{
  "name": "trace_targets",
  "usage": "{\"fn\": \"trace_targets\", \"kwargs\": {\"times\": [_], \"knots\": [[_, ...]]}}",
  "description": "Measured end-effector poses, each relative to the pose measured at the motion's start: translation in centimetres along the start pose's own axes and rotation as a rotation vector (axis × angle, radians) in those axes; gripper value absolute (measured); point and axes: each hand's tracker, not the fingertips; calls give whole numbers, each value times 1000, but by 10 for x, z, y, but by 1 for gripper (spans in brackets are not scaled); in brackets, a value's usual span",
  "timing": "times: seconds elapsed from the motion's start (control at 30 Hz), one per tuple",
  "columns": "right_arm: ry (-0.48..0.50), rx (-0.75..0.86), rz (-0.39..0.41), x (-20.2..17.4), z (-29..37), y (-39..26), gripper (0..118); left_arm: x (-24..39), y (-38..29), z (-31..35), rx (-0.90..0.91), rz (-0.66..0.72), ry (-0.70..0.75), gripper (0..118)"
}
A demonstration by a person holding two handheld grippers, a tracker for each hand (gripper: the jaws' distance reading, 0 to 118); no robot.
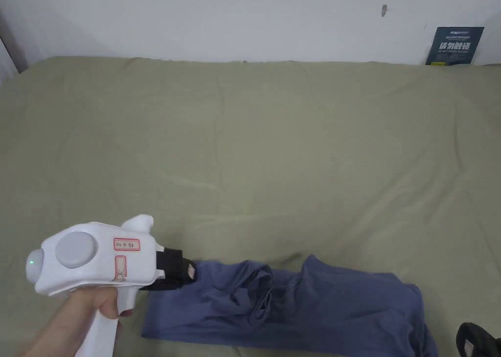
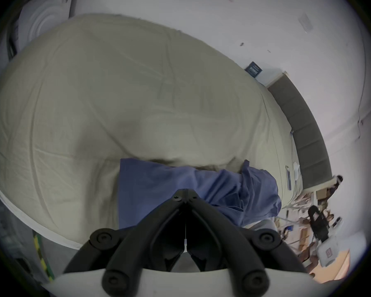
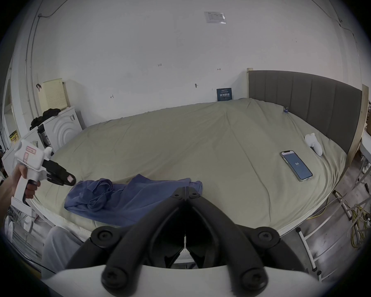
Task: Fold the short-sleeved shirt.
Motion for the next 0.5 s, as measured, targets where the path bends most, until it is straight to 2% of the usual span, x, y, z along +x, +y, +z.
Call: {"fn": "trace_targets", "kwargs": {"times": [0.2,0.3,0.4,0.5], "knots": [[-19,-25,13,0,2,-1,0,30,-22,-97,-167,26,-190,0],[-28,-34,8,3,2,0,0,31,-36,-123,-179,49,-229,0],[-37,-43,19,3,1,0,0,27,-34,-116,-168,114,-291,0],[-33,-46,28,1,-2,2,0,34,-21,-74,-119,16,-201,0]]}}
